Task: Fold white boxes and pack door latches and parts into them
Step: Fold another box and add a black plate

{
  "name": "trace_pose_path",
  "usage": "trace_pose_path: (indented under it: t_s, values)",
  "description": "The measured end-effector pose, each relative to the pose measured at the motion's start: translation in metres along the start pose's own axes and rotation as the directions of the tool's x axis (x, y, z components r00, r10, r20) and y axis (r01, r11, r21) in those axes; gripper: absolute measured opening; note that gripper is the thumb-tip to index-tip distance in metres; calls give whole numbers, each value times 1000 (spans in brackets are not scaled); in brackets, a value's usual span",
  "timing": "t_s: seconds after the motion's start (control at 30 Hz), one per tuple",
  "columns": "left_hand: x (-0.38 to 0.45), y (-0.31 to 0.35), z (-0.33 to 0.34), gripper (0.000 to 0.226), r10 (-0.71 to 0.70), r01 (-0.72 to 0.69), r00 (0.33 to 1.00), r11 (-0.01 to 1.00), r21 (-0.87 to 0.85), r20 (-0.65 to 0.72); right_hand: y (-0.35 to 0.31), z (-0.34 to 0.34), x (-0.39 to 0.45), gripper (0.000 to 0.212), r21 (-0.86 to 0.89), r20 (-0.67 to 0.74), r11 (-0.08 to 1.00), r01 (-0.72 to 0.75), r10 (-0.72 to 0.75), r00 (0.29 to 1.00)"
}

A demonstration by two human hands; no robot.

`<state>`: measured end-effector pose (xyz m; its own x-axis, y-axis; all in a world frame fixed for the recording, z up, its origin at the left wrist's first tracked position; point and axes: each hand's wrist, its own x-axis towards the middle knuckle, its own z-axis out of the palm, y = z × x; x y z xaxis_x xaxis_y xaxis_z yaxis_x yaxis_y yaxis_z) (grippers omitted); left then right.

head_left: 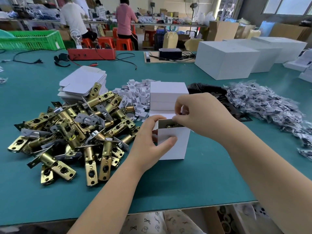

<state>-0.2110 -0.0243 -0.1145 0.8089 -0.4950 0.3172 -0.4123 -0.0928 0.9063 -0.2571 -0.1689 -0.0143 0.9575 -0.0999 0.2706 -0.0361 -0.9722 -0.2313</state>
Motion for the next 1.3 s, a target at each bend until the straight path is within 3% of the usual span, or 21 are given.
trace_pose_path:
  t_s: [0.1, 0.27, 0.43, 0.5, 0.73, 0.87, 1.0, 1.1, 1.17, 1.3]
  values:
    - [0, 0, 1, 46, 2, -2, 1000, 1000, 8, 0, 3, -1, -1, 14, 42, -14, 999, 15, -14, 1000]
    - [-1, 0, 0, 47, 17, -16, 1000, 1000, -13, 15, 9, -7, -2, 26, -8, 88, 992, 128, -127, 988]
    - [0, 0, 0, 44, 11, -11, 1000, 1000, 1, 7, 18, -22, -10, 30, 21, 337, 980, 196, -192, 922]
    - [0, 0, 0, 45, 13, -13, 1000, 1000, 7, 12, 19, -26, -10, 31, -19, 394, 976, 218, -193, 899]
    - [-2, 0, 0, 42, 21, -21, 1000, 1000, 7, 7, 0, -35, 7, 23, -238, 398, 934, 266, -156, 904]
    - [-3, -1, -1, 46, 24, -24, 1000, 1000, 0, 13, -10, -21, 21, 19, -411, 455, 852, 324, -117, 883]
    - [-2, 0, -1, 46, 22, -22, 1000, 1000, -12, 13, -8, -16, 28, 17, -445, 472, 835, 325, -90, 877]
    - [-2, 1, -1, 42, 35, -35, 999, 999, -11, 17, -3, -14, 27, 59, -337, 548, 916, 217, 3, 836]
    - [-2, 1, 0, 41, 56, -56, 998, 998, -1, -1, 0, -10, 21, 73, -255, 579, 962, 102, 68, 812]
    - [0, -3, 0, 43, 37, -38, 999, 999, -13, -33, 15, 1, 11, 95, -30, 488, 997, 71, -47, 872]
